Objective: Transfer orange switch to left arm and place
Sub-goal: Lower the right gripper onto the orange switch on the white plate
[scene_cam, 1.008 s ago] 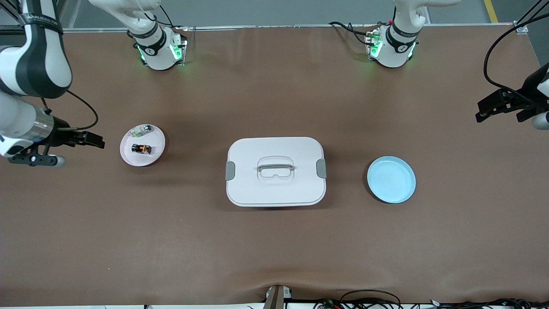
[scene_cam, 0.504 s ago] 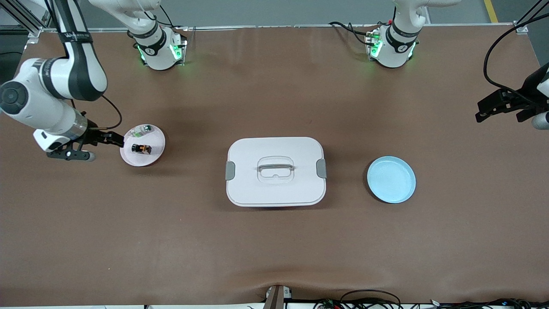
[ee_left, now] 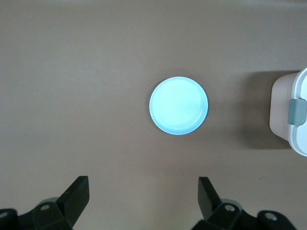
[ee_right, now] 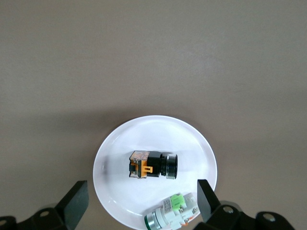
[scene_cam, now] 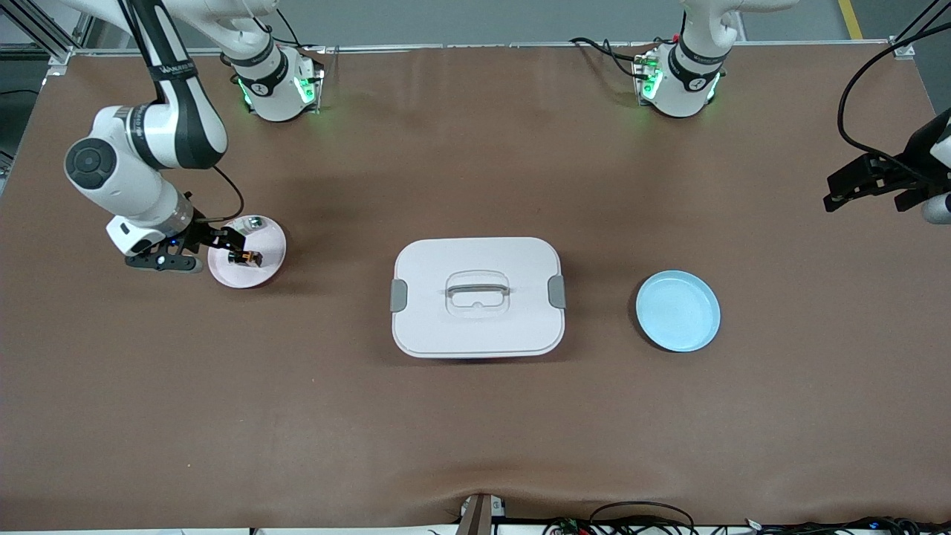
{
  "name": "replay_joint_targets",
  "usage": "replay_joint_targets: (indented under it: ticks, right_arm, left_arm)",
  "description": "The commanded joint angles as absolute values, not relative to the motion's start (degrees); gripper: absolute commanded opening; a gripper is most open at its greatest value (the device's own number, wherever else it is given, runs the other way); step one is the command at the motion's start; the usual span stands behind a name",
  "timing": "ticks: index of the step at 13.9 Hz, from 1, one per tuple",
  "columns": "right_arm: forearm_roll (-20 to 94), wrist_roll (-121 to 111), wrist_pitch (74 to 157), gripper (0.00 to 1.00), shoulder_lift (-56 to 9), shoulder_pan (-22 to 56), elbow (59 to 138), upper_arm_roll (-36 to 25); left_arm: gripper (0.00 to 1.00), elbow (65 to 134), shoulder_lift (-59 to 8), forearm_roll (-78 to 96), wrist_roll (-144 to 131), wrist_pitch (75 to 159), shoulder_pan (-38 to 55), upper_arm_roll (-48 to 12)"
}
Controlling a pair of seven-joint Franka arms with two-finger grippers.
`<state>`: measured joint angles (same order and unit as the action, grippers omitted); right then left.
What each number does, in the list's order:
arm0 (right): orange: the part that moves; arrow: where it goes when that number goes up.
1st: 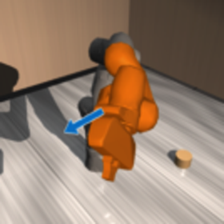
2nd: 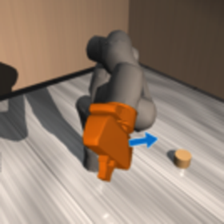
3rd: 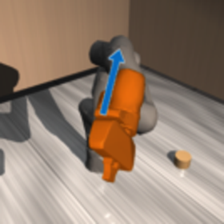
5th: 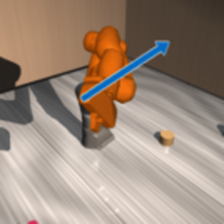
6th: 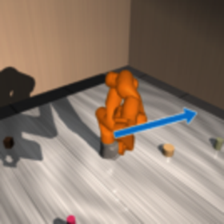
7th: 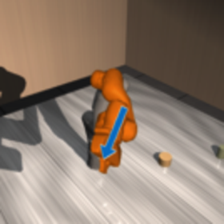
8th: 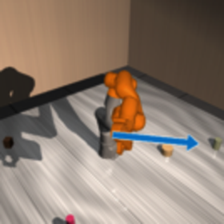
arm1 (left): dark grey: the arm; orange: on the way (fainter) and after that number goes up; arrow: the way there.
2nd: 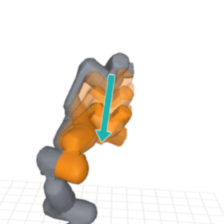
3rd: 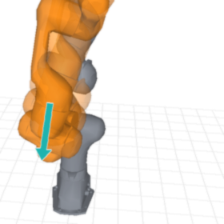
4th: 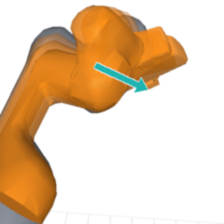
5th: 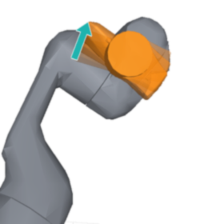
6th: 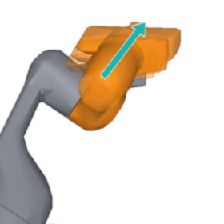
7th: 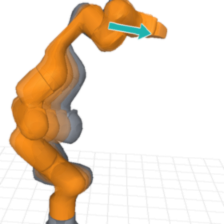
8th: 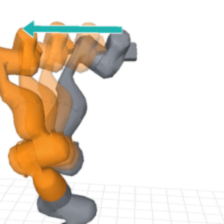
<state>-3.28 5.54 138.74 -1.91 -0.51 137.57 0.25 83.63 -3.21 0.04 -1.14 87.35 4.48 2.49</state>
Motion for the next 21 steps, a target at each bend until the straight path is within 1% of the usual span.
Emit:
replay_joint_targets:
  ticks: [1,4,6,11,15,18,21]
  right_arm:
    - [-5.0,7.0,142.8,1.0,-2.1,-0.2,140.2,0.2]
    - [-5.1,7.0,149.3,1.0,-5.0,-0.2,142.7,0.2]
    - [-5.4,7.0,152.3,1.0,-7.9,0.3,143.0,0.0]
    - [-10.6,7.2,154.9,1.0,-10.3,-0.4,142.9,-0.3]
    - [-10.9,7.3,155.9,1.0,-11.6,-1.0,142.8,-0.4]
    - [-10.9,8.8,157.8,1.0,-14.1,-1.0,142.8,-0.4]
    - [-10.9,9.2,157.9,1.0,-14.8,-1.0,142.8,-0.4]
  left_arm:
    - [1.0,82.4,-3.3,0.8,0.1,86.4,4.6,2.5]
    - [1.0,82.4,-3.3,0.7,0.1,86.4,5.1,2.5]
    - [1.0,82.4,-3.3,0.7,0.1,86.4,5.1,2.5]
    - [1.0,82.4,-3.3,0.5,0.3,86.5,4.8,2.5]
    - [1.0,82.4,-3.3,0.6,0.2,86.4,5.1,2.5]
    - [1.0,82.4,-3.3,0.5,0.2,86.4,5.1,2.5]
    - [1.0,82.4,-3.3,0.5,-0.3,86.5,5.1,2.5]
